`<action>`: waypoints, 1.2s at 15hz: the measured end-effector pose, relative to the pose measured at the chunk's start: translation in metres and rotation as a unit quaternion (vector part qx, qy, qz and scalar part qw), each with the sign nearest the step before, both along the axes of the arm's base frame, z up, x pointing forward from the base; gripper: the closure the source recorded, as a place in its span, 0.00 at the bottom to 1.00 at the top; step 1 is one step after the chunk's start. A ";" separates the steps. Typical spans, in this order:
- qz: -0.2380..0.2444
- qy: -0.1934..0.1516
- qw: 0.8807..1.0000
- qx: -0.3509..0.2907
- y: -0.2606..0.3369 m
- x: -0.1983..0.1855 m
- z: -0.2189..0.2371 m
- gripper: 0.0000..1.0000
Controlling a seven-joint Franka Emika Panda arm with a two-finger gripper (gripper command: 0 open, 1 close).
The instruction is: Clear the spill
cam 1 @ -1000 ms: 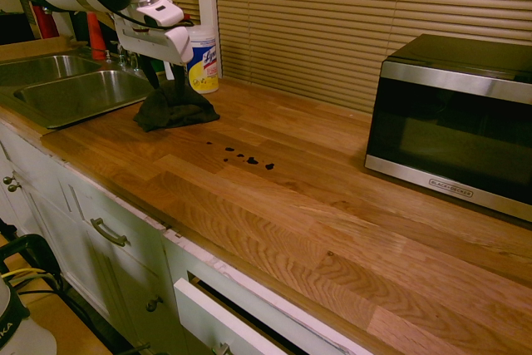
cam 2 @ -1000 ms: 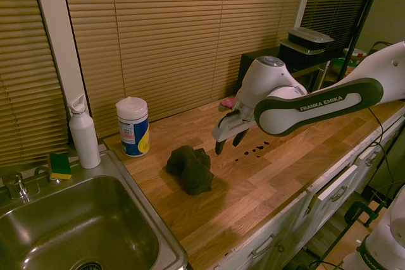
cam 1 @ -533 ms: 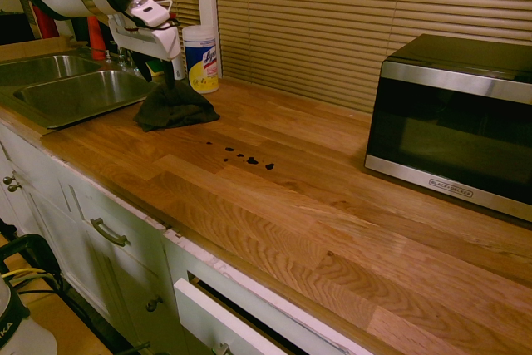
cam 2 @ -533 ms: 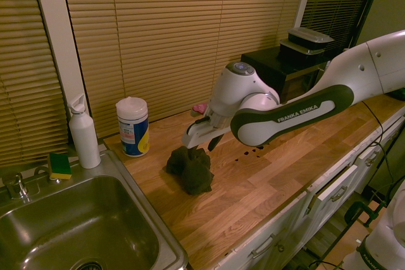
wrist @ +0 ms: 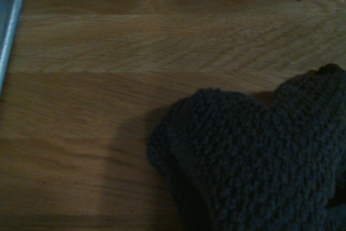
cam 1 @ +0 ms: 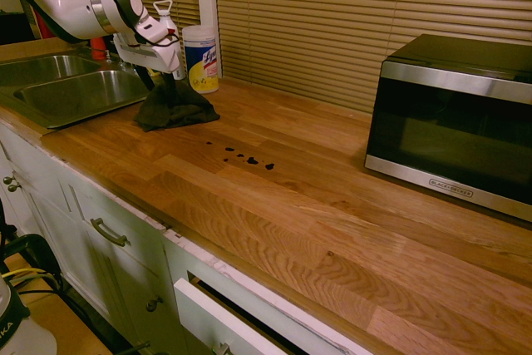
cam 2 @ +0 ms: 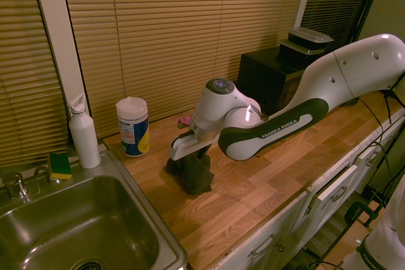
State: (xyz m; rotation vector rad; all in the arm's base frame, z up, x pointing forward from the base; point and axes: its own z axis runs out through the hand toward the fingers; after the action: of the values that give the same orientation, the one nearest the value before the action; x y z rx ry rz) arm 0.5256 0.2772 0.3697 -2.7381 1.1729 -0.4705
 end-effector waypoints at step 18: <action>-0.033 0.035 0.999 -0.016 -0.043 0.027 -0.013 1.00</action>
State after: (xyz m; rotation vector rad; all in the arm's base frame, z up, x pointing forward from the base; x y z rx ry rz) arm 0.5525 0.2345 0.3571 -2.7718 1.2861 -0.4062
